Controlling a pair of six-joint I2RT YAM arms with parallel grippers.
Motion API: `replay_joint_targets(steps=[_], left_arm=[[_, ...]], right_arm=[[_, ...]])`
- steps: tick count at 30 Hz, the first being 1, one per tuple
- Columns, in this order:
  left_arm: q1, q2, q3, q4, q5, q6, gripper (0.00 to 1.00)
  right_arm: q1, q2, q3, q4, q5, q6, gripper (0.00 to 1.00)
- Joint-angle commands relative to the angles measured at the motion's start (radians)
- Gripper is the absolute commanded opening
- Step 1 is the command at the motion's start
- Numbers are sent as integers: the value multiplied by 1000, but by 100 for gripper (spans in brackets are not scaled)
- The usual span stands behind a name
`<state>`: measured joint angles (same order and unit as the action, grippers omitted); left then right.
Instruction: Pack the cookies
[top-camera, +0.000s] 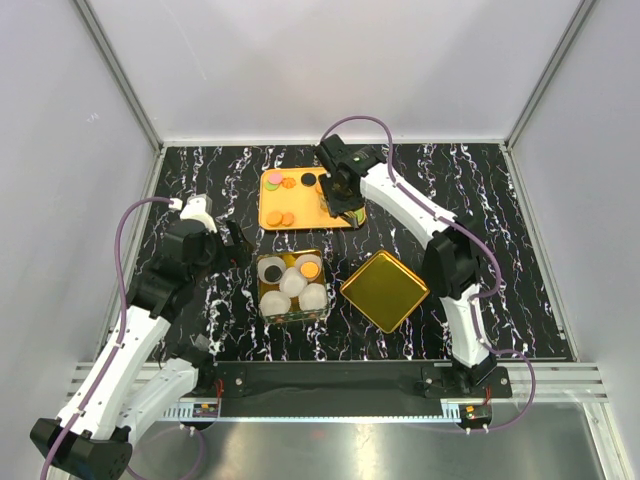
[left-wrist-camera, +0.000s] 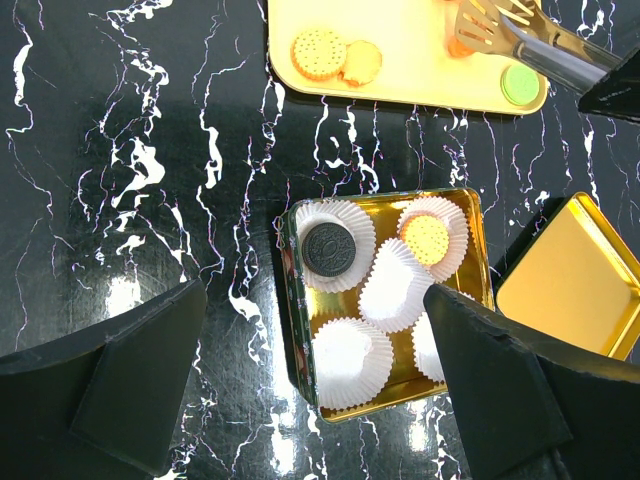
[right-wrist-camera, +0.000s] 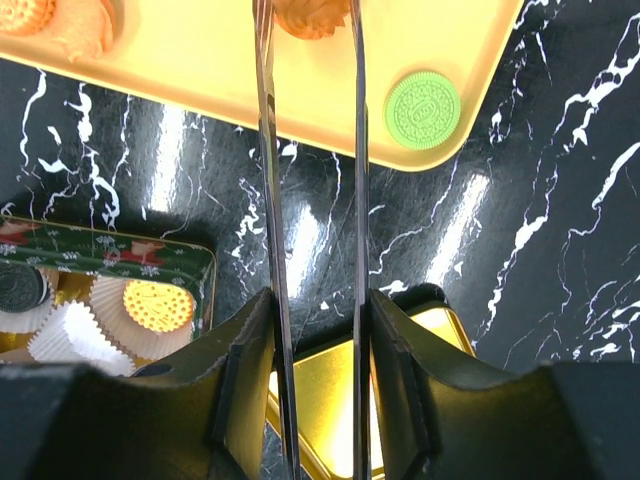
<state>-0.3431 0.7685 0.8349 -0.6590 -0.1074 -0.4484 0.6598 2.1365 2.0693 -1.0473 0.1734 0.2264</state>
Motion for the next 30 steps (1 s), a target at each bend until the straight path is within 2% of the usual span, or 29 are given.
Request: replay_joint_targets(steps=[1, 15, 30], left_arm=[[6, -3, 0, 35, 15, 10, 99], [6, -8, -2, 35, 15, 10, 99], [6, -9, -2, 35, 12, 10, 99]], right_arm=[[-12, 20, 54, -10, 14, -18, 47], [-20, 53, 60, -7, 8, -16, 53], [-34, 43, 23, 12, -17, -13, 43]])
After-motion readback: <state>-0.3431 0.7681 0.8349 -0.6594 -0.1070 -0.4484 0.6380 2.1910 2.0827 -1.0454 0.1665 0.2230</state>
